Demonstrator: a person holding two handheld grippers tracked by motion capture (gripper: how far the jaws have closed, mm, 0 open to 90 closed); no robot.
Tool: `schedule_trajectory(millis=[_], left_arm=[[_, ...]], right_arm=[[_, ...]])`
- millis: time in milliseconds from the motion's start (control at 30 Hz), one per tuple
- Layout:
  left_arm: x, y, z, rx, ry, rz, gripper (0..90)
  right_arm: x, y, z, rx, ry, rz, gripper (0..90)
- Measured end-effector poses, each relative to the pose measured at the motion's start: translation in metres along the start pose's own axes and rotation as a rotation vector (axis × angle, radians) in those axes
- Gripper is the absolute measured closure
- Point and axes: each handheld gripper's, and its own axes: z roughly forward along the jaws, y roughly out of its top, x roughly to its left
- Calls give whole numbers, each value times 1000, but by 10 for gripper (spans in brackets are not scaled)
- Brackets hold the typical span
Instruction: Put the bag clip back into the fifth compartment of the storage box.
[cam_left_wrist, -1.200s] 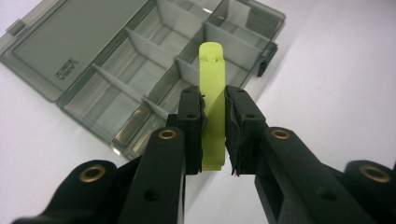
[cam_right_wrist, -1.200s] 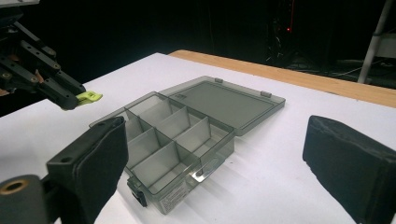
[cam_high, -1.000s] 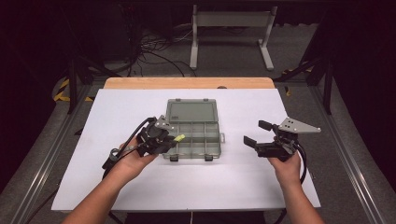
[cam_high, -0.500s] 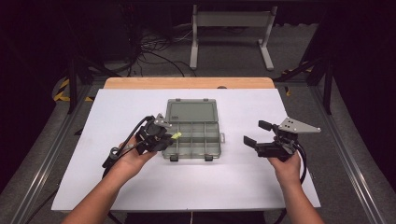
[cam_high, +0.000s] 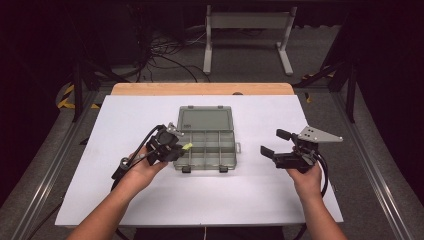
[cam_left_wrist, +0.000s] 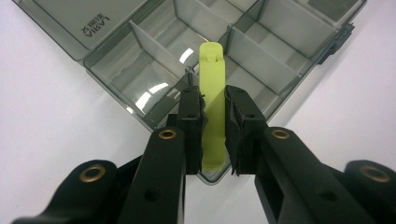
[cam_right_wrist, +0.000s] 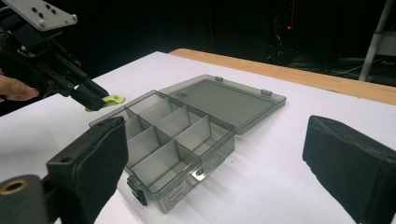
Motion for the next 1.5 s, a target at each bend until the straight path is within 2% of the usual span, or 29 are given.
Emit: schedule_trajectory(millis=[333, 500, 633, 1167, 1500], left_arm=[[3, -2, 9, 43, 6, -29, 774], [9, -4, 12, 44, -11, -74, 774], [10, -5, 16, 48, -26, -89, 774], [12, -6, 20, 58, -40, -121, 772], [10, -6, 22, 70, -35, -115, 768]], right_arm=[[1, 0, 0, 7, -3, -5, 71], [1, 0, 0, 9, -5, -6, 71], [1, 0, 1, 12, -4, -6, 71], [2, 0, 1, 14, -4, -11, 71], [2, 0, 1, 15, -5, -11, 71]])
